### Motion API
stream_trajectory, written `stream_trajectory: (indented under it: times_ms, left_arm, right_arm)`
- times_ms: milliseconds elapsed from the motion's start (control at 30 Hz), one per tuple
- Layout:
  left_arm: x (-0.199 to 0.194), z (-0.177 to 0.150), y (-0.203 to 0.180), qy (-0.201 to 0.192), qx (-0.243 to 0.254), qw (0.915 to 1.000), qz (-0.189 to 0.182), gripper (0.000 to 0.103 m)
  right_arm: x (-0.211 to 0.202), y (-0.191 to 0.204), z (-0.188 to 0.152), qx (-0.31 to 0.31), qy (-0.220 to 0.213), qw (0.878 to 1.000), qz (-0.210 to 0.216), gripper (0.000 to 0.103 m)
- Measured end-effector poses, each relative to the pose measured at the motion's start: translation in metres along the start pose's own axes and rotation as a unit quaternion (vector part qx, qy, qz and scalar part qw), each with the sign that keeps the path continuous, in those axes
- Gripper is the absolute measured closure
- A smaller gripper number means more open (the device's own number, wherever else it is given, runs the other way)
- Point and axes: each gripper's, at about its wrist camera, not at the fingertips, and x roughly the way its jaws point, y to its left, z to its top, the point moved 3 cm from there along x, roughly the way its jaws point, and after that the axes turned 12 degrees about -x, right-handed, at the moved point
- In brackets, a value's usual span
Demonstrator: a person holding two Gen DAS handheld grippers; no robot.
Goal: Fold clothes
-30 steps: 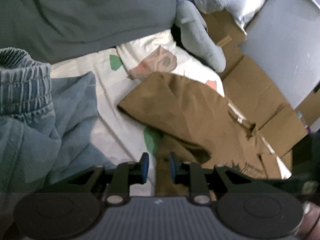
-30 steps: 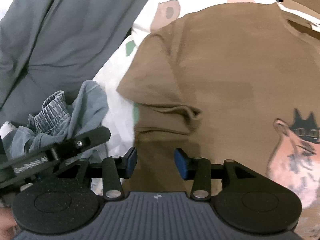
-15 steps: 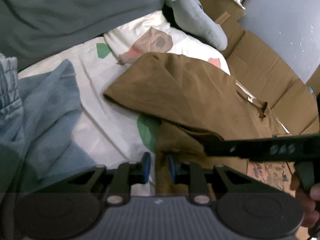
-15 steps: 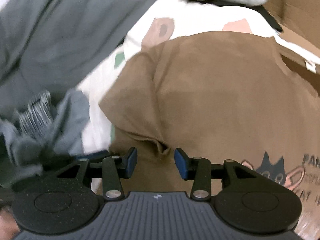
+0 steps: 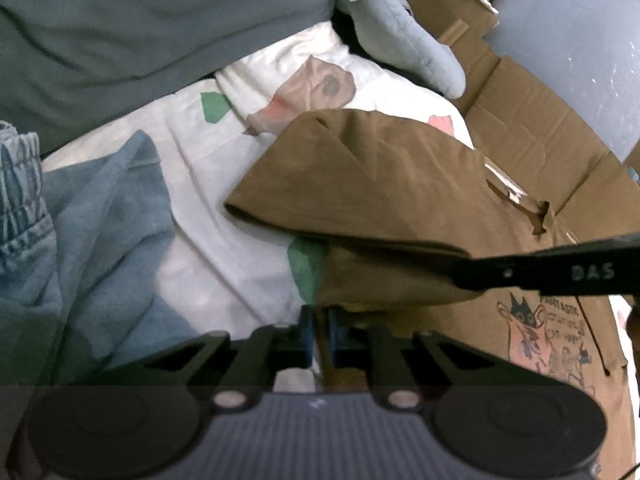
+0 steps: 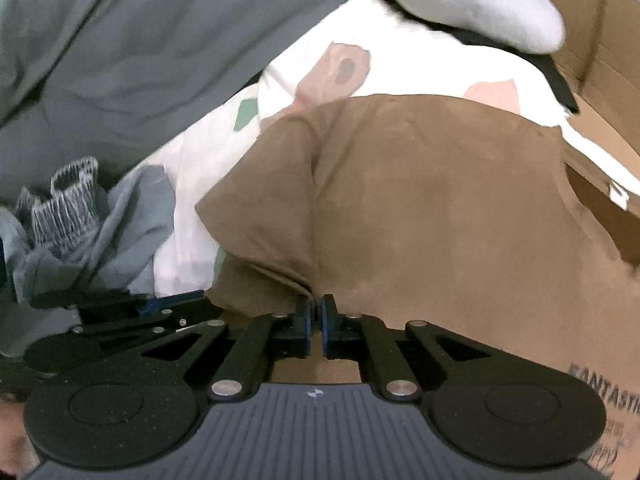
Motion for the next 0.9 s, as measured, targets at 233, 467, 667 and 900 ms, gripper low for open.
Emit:
stream_trajectory:
  times_ms: [233,467,667,900]
  left_arm:
    - [0.002,0.004,0.003,0.018,-0.002,0.9998,0.001,0.094]
    - [-0.022,0.019,-0.01,0.018,0.022,0.9994,-0.019,0.074]
    - [-0.022,0.049,-0.012,-0.008,0.033,0.9994,0.001,0.069]
    - [0.003,0.066,0.003,-0.016,0.021,0.9991,0.034,0.07]
  right_arm:
    - [0.018,-0.007,-0.036,0.061,0.012,0.998,-0.019,0.101]
    - [0.016,-0.012,-0.053,0.086,0.01,0.996,-0.005,0.098]
    - [-0.003,-0.007,-0.055,0.083,-0.007,0.997,-0.006,0.062]
    - [-0.02,-0.003,-0.056,0.064,-0.026,0.998,-0.013,0.06]
